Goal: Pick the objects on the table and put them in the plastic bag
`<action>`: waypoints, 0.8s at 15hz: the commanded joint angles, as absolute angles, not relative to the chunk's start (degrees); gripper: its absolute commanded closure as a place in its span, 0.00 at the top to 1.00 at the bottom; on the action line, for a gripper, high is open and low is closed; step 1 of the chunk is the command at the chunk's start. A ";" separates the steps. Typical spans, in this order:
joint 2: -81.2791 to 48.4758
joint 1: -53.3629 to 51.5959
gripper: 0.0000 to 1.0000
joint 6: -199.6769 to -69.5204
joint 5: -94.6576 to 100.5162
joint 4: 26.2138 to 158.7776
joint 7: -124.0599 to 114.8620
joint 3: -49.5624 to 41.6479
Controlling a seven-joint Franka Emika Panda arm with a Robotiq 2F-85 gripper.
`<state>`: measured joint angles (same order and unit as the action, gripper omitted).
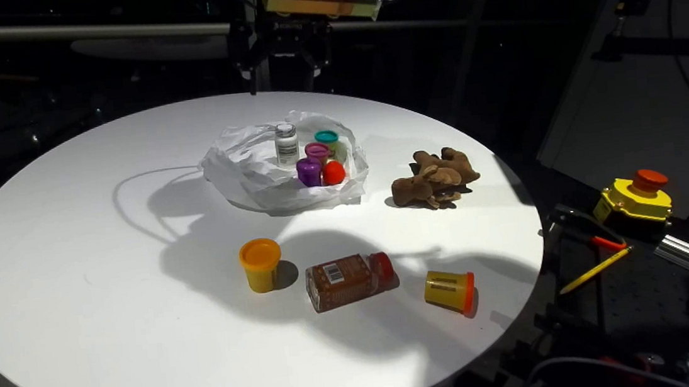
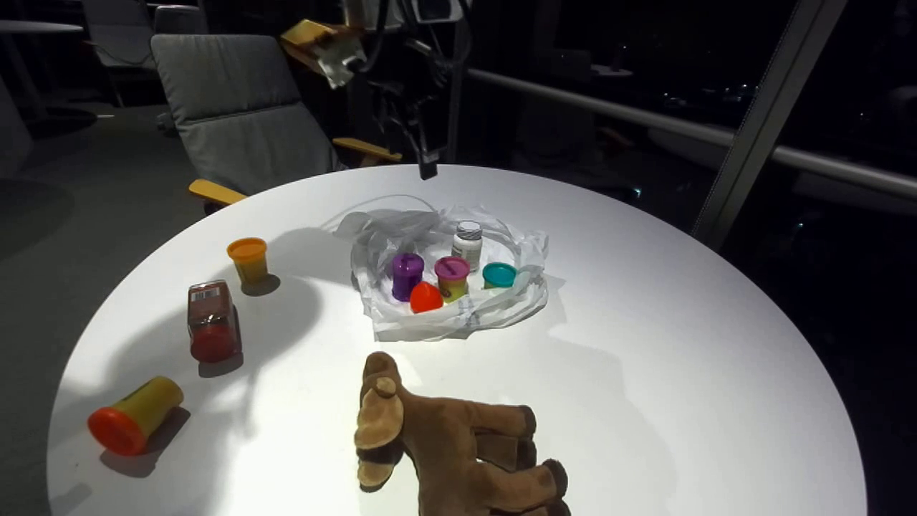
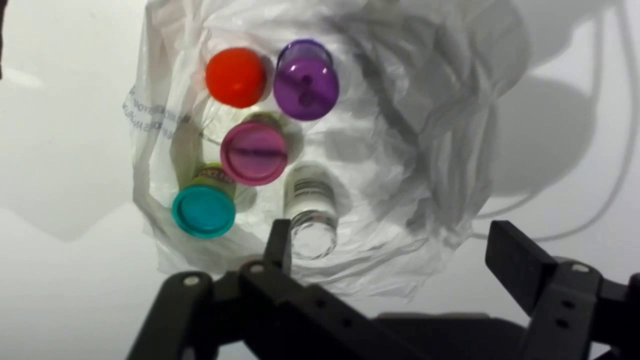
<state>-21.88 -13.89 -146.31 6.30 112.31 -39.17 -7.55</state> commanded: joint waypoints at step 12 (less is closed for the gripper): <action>-19.34 -17.92 1.00 -153.17 -1.21 127.15 -27.07 8.61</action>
<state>-20.20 -16.51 -150.11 -1.39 124.13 -28.30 8.88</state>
